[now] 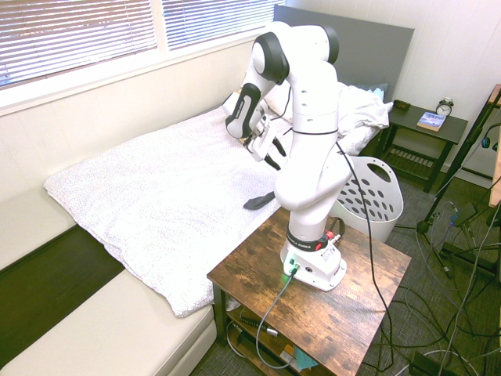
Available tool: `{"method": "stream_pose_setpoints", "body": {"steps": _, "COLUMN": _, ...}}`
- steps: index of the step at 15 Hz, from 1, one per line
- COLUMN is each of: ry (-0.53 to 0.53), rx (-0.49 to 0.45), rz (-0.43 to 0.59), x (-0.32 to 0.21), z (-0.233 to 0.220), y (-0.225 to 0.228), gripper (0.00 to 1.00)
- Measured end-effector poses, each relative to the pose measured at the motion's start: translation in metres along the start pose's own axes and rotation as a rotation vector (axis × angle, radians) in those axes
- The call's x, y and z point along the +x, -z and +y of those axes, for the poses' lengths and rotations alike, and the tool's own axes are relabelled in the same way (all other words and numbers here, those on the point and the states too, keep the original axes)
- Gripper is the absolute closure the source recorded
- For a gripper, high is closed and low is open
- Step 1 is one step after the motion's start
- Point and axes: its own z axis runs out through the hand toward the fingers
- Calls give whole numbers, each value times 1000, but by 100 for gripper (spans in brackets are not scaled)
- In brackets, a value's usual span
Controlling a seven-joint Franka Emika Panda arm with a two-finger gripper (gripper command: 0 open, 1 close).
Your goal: Put my clothes in the laundry bag
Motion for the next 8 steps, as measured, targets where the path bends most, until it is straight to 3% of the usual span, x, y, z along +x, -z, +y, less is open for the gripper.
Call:
{"method": "stream_pose_setpoints", "body": {"steps": 7, "ry": -27, "rx": -12, "rz": -58, "x": 12, "z": -29, "y": -93, "gripper": 0}}
{"method": "stream_pose_setpoints", "body": {"steps": 8, "ry": -26, "rx": -20, "rz": -68, "x": 12, "z": -29, "y": -99, "gripper": 100}}
